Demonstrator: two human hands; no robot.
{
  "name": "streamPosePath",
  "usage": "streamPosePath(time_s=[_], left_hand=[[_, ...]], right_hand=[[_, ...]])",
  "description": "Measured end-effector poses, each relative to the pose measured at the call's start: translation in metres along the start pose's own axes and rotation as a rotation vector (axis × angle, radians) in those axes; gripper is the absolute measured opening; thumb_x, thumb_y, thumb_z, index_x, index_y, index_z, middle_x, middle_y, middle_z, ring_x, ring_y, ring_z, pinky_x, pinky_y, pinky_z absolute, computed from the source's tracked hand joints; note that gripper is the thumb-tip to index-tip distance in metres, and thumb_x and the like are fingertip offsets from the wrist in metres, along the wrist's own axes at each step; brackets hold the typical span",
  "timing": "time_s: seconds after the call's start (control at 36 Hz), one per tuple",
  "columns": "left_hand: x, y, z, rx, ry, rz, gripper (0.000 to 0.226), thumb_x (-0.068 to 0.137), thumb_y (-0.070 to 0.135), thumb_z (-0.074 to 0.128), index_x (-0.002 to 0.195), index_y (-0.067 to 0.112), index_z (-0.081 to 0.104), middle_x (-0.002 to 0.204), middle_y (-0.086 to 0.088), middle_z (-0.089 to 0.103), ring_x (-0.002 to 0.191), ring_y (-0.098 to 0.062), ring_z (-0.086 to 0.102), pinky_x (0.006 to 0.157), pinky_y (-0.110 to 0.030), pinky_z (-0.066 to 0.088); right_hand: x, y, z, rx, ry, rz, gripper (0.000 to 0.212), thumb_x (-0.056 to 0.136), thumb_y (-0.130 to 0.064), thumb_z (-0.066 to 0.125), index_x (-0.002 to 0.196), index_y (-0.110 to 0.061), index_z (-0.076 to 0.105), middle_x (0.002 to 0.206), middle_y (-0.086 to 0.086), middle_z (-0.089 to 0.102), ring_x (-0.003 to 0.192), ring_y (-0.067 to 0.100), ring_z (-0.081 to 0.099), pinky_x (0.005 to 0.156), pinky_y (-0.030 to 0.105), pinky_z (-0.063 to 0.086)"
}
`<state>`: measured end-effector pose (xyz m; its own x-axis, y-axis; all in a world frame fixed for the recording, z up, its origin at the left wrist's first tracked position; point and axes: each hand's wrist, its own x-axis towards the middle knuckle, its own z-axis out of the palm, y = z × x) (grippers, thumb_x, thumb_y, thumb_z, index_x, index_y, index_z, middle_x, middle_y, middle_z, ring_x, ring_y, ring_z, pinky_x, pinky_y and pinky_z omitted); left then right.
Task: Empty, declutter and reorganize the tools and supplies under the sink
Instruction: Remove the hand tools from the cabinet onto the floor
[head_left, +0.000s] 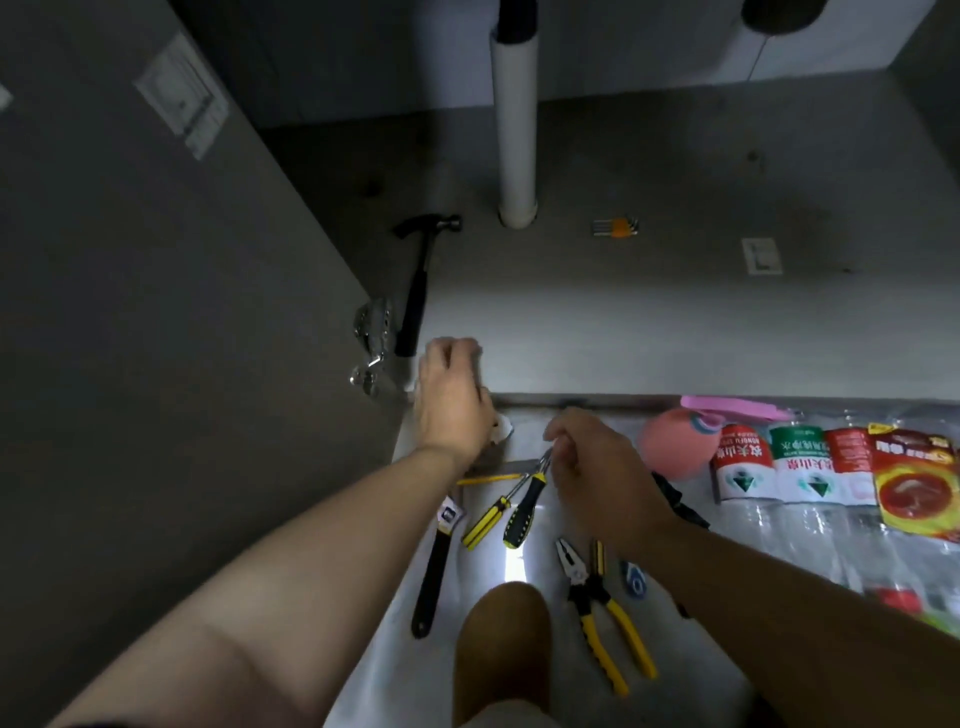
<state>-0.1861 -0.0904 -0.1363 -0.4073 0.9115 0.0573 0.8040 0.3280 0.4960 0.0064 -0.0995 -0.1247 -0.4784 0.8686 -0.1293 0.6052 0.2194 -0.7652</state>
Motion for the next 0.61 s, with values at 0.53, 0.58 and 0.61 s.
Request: streamPosePath(time_s=[0.53, 0.58, 0.61], left_hand=[[0.107, 0.019, 0.008, -0.118, -0.070, -0.705, 0.047, 0.092, 0.016, 0.061, 0.135, 0.000, 0.050, 0.137, -0.022, 0.056, 0.127, -0.040, 0.055, 0.105, -0.043, 0.049], [0.100, 0.027, 0.007, -0.473, -0.044, -0.787, 0.036, 0.094, 0.010, 0.054, 0.129, 0.000, 0.053, 0.118, -0.019, 0.064, 0.110, -0.037, 0.064, 0.089, -0.039, 0.057], [0.093, 0.033, 0.005, -0.639, -0.028, -0.817, 0.029, 0.096, 0.007, 0.052, 0.124, 0.000, 0.055, 0.104, -0.015, 0.065, 0.098, -0.033, 0.065, 0.076, -0.033, 0.056]], right_hand=[[0.096, -0.001, -0.083, 0.074, 0.137, -0.015, 0.024, 0.084, -0.005, 0.056, 0.099, -0.024, 0.061, 0.080, -0.007, 0.062, 0.073, 0.005, 0.058, 0.069, 0.024, 0.047], [0.096, -0.002, -0.084, 0.100, 0.103, 0.041, 0.024, 0.085, -0.007, 0.055, 0.097, -0.026, 0.061, 0.078, -0.007, 0.063, 0.072, 0.004, 0.058, 0.066, 0.019, 0.044], [0.096, -0.004, -0.084, 0.119, 0.073, 0.078, 0.023, 0.085, -0.008, 0.055, 0.096, -0.027, 0.061, 0.079, -0.007, 0.064, 0.073, 0.005, 0.059, 0.065, 0.017, 0.042]])
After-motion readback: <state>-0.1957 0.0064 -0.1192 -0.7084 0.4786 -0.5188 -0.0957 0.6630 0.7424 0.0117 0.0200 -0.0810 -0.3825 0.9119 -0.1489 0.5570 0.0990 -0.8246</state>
